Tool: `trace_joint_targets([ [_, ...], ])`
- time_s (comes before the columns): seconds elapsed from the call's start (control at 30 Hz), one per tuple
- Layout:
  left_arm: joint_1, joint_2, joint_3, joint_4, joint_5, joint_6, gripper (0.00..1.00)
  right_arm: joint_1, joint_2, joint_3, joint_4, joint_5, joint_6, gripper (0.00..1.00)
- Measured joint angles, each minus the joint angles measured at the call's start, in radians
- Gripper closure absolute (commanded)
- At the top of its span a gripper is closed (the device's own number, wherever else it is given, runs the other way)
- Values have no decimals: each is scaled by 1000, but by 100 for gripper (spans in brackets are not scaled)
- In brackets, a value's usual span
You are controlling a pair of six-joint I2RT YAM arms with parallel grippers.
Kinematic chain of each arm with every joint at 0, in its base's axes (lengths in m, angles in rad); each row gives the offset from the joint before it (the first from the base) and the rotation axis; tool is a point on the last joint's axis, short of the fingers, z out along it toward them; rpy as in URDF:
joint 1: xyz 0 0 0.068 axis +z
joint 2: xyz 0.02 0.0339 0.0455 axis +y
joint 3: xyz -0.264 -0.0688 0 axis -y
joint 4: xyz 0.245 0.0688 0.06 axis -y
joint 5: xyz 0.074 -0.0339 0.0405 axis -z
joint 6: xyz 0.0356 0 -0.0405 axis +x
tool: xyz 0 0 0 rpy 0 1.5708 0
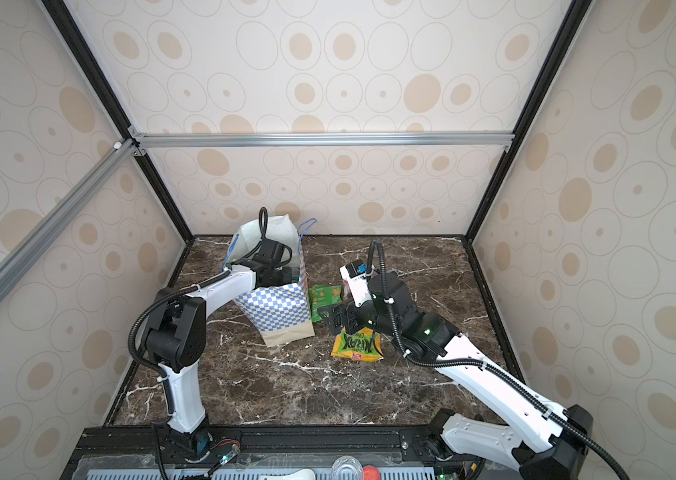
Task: Take the snacks out of the paper bag
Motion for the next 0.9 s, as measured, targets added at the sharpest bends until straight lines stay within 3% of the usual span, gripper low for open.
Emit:
trace_joint_targets([
  [0.9, -24, -244, 139, -67, -37, 26, 100, 0, -8, 0, 30, 2, 18, 0],
])
